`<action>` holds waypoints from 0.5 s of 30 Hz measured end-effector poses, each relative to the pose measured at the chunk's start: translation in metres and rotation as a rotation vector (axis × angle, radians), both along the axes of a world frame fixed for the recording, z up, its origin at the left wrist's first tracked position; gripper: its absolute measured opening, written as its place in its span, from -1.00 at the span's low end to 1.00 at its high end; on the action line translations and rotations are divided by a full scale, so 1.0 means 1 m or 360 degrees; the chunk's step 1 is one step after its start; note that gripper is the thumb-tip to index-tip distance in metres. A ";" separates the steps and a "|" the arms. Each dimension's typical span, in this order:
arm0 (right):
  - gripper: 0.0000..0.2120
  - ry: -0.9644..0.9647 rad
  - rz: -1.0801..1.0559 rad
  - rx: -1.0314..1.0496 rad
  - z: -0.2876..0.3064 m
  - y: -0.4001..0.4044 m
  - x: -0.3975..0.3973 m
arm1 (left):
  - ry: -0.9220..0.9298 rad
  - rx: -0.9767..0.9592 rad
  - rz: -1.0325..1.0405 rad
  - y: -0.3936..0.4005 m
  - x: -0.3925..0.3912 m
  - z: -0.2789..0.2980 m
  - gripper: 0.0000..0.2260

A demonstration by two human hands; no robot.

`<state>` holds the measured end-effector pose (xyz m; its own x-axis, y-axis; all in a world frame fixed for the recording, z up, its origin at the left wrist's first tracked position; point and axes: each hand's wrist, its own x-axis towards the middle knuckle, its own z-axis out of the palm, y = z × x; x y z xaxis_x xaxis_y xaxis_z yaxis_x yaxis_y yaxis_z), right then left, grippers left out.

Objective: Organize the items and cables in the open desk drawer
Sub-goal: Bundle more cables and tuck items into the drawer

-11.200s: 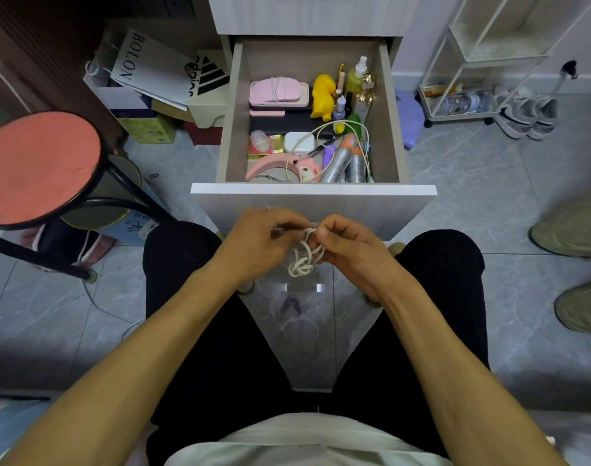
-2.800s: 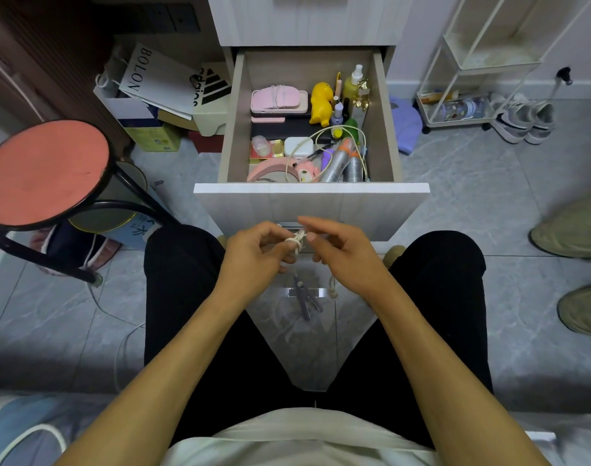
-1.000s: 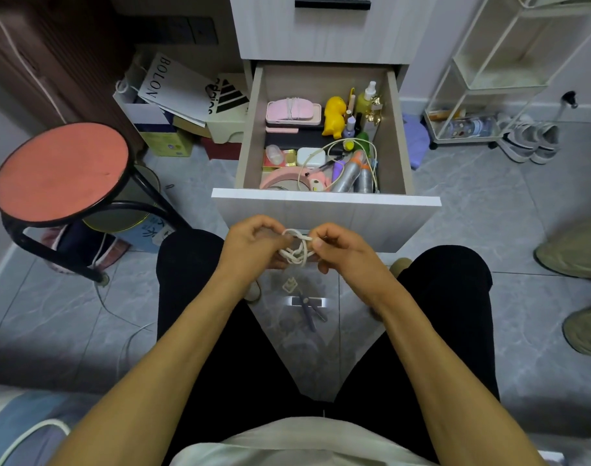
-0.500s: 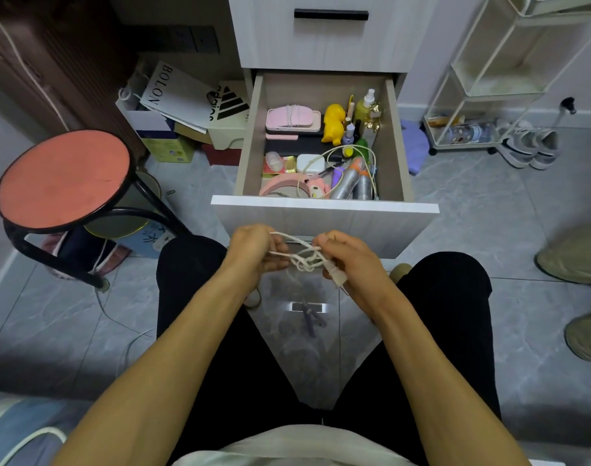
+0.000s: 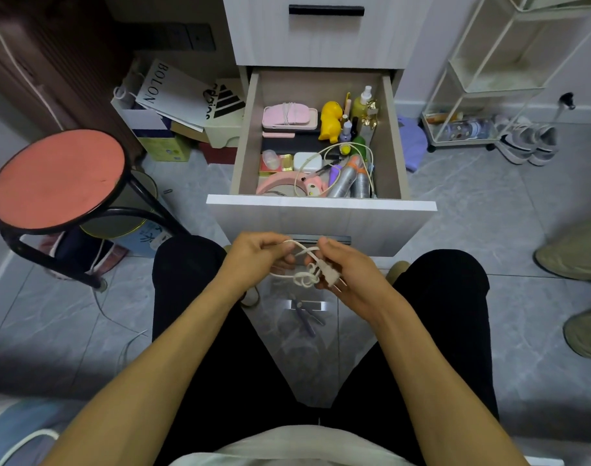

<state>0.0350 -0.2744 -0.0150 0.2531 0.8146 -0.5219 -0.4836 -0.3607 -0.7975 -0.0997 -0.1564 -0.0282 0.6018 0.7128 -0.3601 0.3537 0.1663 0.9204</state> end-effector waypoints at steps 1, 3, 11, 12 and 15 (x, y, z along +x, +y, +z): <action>-0.74 0.0025 0.0027 -0.0012 0.000 0.000 0.000 | 0.0005 -0.0080 0.0087 -0.003 0.000 -0.002 -0.86; -0.78 -0.0019 0.0059 -0.0069 -0.001 0.000 0.001 | 0.0000 -0.0202 0.0260 -0.010 0.002 -0.006 -0.86; -0.79 -0.0034 -0.0375 -0.0251 -0.002 0.001 -0.004 | 0.0083 -0.0266 0.0517 -0.017 0.016 -0.009 -0.80; -0.80 0.0058 -0.0411 -0.0254 -0.002 0.001 -0.007 | 0.0088 -0.0314 0.0553 -0.016 0.019 -0.009 -0.81; -0.78 -0.0106 -0.0434 -0.0283 -0.006 -0.001 -0.008 | 0.0093 -0.0382 0.0645 -0.015 0.022 -0.012 -0.85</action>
